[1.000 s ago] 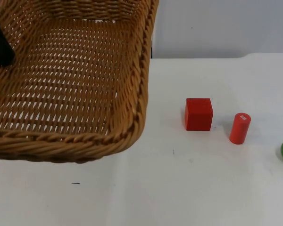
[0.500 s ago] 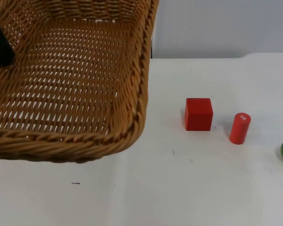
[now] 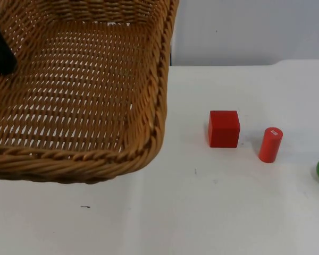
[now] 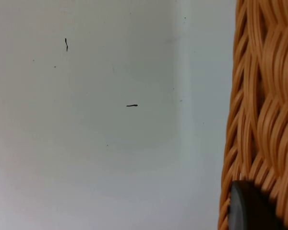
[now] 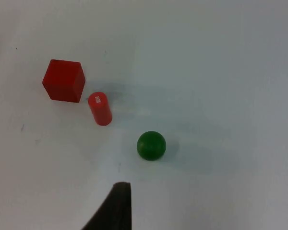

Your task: Pick up the basket with the left hand and place the object to the left of the red cylinder into the basket with the right hand.

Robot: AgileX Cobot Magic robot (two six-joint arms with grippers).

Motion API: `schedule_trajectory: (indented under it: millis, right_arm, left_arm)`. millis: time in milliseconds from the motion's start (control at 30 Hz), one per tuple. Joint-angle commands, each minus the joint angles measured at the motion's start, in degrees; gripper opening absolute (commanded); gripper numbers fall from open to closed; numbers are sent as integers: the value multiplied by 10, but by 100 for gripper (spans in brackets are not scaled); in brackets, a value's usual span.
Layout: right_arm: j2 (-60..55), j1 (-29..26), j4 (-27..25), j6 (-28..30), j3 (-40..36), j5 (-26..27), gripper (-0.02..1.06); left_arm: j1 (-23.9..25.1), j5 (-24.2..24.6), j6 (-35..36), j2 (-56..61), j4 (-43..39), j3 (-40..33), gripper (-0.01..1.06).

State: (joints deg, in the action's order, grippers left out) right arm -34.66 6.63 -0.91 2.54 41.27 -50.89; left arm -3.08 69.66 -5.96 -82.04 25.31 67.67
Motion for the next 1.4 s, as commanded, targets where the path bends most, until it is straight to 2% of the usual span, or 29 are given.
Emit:
schedule_trajectory:
  millis: [0, 133, 667, 867, 1000, 1067, 1200, 1367]
  right_arm:
    - [-55, -2, 6, 3, 27, 31, 104]
    - [-107, -2, 4, 3, 60, 47, 104]
    - [-364, -1, 5, 15, 220, 56, 104]
    - [-457, -1, -26, 61, 291, 47, 104]
    - [-522, -1, -28, 61, 339, 38, 104]
    - [-572, -1, -28, 62, 380, 13, 104]
    - [-625, 2, -57, 105, 421, -7, 104]
    - [-680, 31, -54, 150, 458, -7, 104]
  left_arm:
    - [-3, 2, 1, 8, 13, 0, 0]
    - [-3, 2, 1, 8, 13, 0, 0]
    - [-3, 1, 1, 8, 13, 0, 0]
    - [-3, 1, 1, 8, 16, 0, 0]
    - [-3, 1, 1, 8, 17, 0, 0]
    - [-3, 1, 1, 8, 17, 0, 0]
    - [-3, 1, 1, 8, 17, 0, 0]
    - [-3, 0, 1, 8, 17, 0, 0]
